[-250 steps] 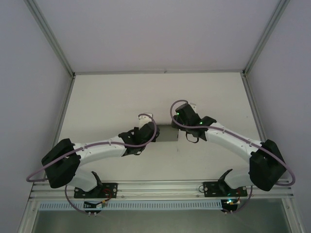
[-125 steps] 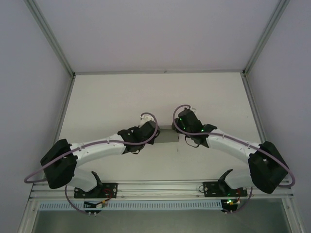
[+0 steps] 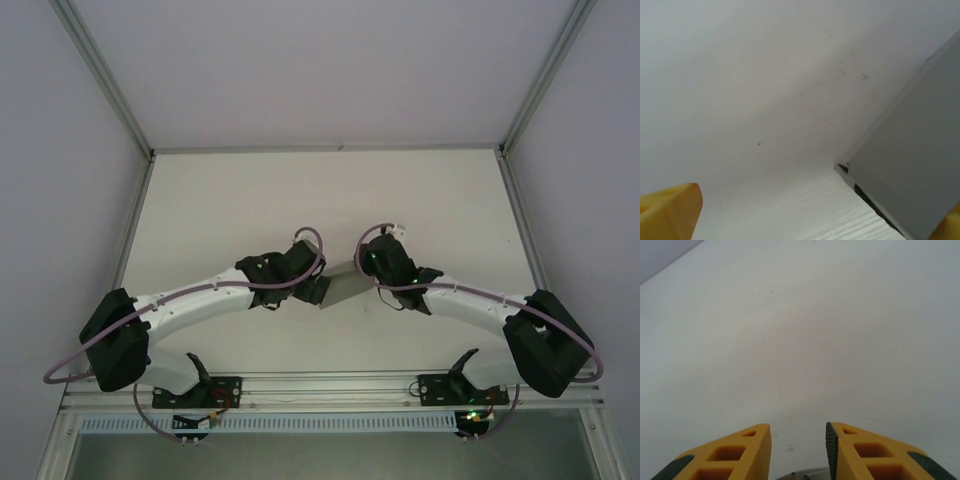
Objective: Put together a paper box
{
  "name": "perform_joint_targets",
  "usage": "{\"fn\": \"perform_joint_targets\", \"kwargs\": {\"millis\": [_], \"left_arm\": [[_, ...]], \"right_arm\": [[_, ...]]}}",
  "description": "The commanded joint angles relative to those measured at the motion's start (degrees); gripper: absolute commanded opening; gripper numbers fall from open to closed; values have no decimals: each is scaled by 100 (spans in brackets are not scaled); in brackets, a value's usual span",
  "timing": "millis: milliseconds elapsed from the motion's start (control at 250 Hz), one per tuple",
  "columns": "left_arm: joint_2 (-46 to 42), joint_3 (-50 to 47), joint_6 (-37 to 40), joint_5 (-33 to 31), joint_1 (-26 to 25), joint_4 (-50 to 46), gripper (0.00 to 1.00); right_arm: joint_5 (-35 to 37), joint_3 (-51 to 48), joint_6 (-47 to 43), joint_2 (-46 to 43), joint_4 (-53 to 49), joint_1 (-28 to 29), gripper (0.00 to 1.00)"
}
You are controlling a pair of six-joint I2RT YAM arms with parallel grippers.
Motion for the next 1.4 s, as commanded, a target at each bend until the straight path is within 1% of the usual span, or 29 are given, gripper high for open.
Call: {"fn": "perform_joint_targets", "kwargs": {"millis": [0, 100, 152, 275, 455, 499, 531, 599, 727, 830, 870, 926, 1018, 1046, 1098, 1134, 1238, 1314, 1353, 1397], "left_arm": [[134, 19, 256, 1304, 0, 8, 100], [44, 42, 248, 1738, 76, 92, 100], [7, 71, 196, 1858, 106, 115, 100], [-57, 173, 166, 2471, 155, 201, 100], [-156, 329, -65, 2761, 230, 241, 100], [-187, 347, -183, 2661, 239, 240, 100], [-191, 379, -370, 2404, 271, 182, 100], [-216, 357, -654, 2241, 417, 154, 100], [-297, 122, -1051, 2307, 764, 180, 100], [-389, -219, -1256, 2671, 961, 467, 93], [-402, -360, -1319, 2773, 992, 574, 91], [-407, -517, -1332, 2867, 1003, 660, 85], [-438, -856, -1412, 3057, 1011, 892, 80], [-436, -954, -1444, 3083, 1014, 955, 79], [-411, -1113, -1457, 3117, 1015, 1042, 72], [-375, -1211, -1484, 3093, 1010, 1105, 70], [-281, -1512, -1564, 3136, 1022, 1294, 61], [-279, -1870, -1573, 3071, 1023, 1692, 52], [-278, -2056, -1558, 2977, 1019, 1851, 45], [-257, -2255, -1516, 2879, 1019, 2082, 41]], "right_arm": [[-181, -452, -192, 321, -722, 173, 34], [-116, -470, -232, 347, -717, 204, 33], [-71, -503, -239, 333, -670, 218, 32], [-48, -547, -254, 343, -646, 240, 32], [-22, -610, -255, 339, -565, 264, 31], [-9, -619, -254, 326, -569, 271, 31], [-1, -627, -244, 328, -564, 267, 31], [10, -628, -245, 328, -586, 266, 31], [43, -602, -219, 334, -659, 281, 31], [45, -611, -202, 321, -716, 281, 31], [34, -619, -197, 324, -728, 276, 31], [27, -614, -159, 347, -742, 274, 31], [13, -603, -152, 387, -777, 280, 31], [4, -584, -143, 390, -810, 279, 31], [-5, -599, -131, 377, -804, 280, 31], [-13, -627, -137, 380, -780, 280, 31], [-131, -695, -182, 393, -739, 280, 31], [-249, -910, -296, 394, -441, 276, 29], [-362, -1134, -530, 409, -14, 276, 28], [-478, -1367, -755, 425, 397, 273, 27]]}}
